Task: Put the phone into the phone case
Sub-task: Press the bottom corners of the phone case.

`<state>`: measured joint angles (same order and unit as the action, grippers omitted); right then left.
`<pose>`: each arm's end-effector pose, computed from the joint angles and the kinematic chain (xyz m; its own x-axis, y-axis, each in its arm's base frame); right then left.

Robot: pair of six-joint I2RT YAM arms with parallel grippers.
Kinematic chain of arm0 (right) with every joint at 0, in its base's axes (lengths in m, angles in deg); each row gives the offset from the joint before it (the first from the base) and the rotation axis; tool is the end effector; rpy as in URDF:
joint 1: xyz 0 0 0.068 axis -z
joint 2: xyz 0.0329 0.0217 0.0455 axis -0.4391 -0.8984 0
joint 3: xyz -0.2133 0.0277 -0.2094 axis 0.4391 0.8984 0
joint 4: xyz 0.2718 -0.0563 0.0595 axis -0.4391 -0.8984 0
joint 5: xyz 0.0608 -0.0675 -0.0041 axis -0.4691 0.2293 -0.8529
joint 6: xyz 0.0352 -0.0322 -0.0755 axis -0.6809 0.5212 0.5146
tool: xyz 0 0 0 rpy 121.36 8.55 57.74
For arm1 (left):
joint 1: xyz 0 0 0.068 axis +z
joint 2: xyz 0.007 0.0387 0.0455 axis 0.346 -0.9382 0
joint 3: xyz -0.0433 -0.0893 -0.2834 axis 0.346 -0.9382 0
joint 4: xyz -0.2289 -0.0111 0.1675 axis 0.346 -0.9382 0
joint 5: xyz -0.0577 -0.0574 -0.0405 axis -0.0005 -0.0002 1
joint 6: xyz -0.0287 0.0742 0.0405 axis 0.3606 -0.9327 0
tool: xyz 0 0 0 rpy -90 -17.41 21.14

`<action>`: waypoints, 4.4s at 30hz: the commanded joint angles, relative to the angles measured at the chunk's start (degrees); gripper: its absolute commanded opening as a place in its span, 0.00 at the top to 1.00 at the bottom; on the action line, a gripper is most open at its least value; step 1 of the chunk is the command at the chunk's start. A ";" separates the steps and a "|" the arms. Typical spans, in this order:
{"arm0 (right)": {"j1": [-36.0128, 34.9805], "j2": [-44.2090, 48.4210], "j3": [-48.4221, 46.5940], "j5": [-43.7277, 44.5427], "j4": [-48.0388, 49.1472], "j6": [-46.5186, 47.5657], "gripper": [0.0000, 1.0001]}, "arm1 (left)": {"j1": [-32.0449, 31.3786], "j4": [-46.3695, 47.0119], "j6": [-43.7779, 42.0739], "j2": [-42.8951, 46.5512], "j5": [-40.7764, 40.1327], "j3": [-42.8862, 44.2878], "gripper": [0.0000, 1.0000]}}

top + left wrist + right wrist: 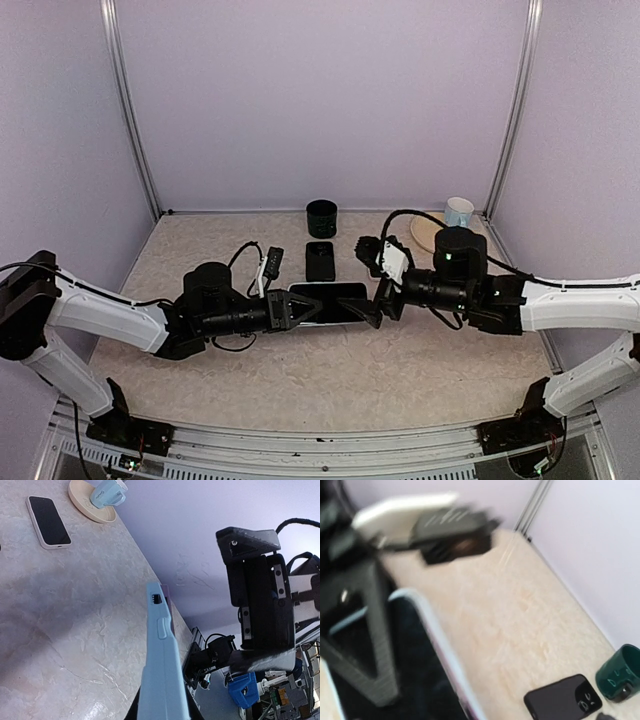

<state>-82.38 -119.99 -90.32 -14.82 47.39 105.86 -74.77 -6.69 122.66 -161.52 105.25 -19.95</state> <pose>0.1896 0.2973 0.2768 0.1749 -0.3498 -0.9204 -0.8690 0.3845 -0.3113 0.1915 -0.3069 0.2106 -0.7747 -0.1815 -0.6057 0.5421 0.3023 -0.7840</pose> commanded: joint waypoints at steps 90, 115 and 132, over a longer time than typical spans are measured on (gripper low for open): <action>21.41 -15.94 -5.46 -55.01 8.21 -51.42 0.97 | 3.45 17.18 -0.20 0.92 6.61 -5.08 0.98; 22.22 -9.98 -4.99 -55.61 2.69 -48.95 0.47 | 4.51 21.22 -0.23 4.71 5.14 -8.44 1.00; 19.84 -10.90 -1.25 -60.88 7.88 -50.39 0.43 | 4.82 23.96 0.06 6.24 5.39 -8.83 1.00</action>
<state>-61.07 -131.25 -91.96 -72.77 52.77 55.63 -70.42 11.06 122.73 -156.97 110.73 -29.23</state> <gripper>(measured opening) 0.575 0.107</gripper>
